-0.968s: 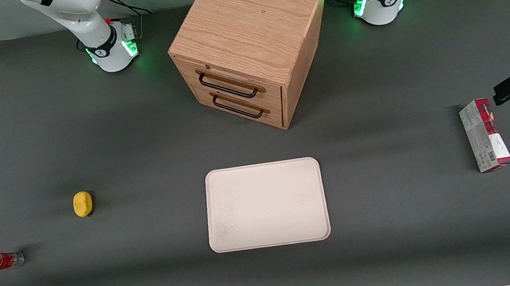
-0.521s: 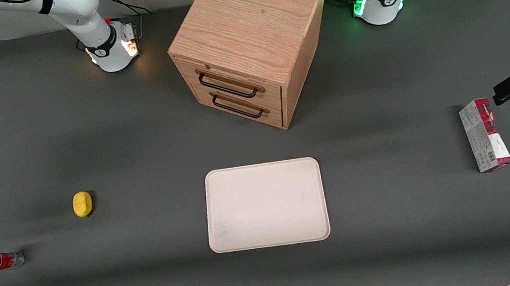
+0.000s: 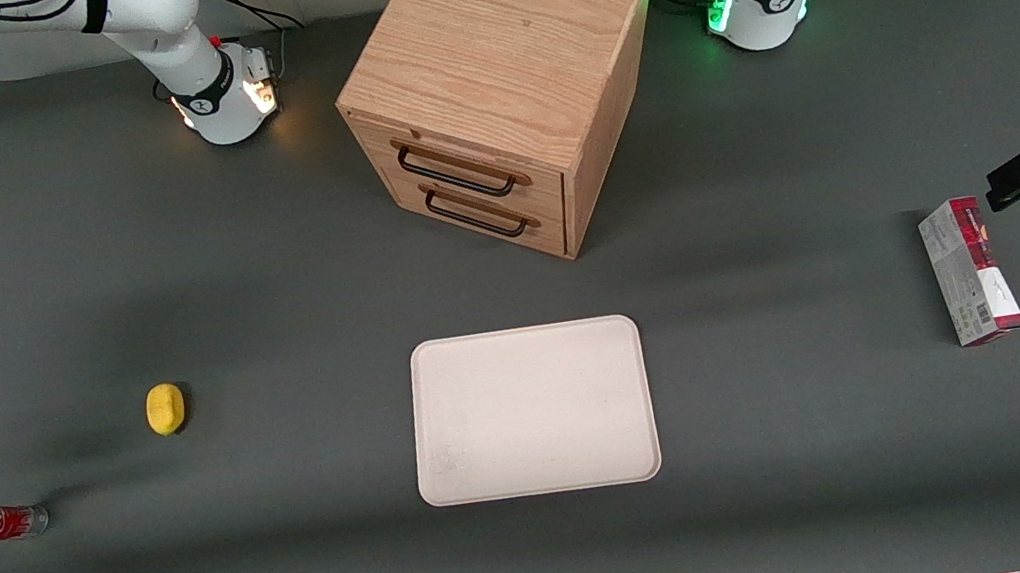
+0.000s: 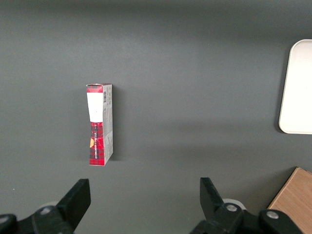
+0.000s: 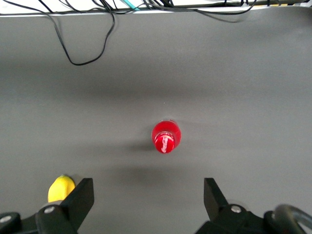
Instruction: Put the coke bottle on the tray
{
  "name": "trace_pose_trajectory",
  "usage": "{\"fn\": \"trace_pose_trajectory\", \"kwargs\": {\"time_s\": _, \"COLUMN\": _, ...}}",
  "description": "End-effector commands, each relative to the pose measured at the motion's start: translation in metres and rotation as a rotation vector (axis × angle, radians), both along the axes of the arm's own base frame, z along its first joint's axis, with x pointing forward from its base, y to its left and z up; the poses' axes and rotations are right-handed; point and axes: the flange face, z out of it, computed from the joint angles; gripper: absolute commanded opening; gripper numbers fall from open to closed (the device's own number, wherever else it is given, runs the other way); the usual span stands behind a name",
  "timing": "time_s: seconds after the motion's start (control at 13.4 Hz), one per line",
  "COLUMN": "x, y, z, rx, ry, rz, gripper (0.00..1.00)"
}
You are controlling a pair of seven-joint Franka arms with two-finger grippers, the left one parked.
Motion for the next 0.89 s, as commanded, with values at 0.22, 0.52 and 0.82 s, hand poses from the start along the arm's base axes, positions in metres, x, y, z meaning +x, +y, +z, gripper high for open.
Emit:
{"fn": "trace_pose_trajectory", "kwargs": {"time_s": 0.22, "x": 0.015, "y": -0.001, "z": -0.036, "rx": 0.004, "ry": -0.013, "rz": 0.028, "gripper": 1.00}}
{"fn": "trace_pose_trajectory", "kwargs": {"time_s": 0.52, "x": 0.021, "y": 0.000, "z": -0.058, "rx": 0.004, "ry": -0.013, "rz": 0.034, "gripper": 1.00}}
{"fn": "trace_pose_trajectory", "kwargs": {"time_s": 0.82, "x": 0.024, "y": -0.003, "z": -0.088, "rx": 0.009, "ry": 0.002, "rz": 0.043, "gripper": 1.00}}
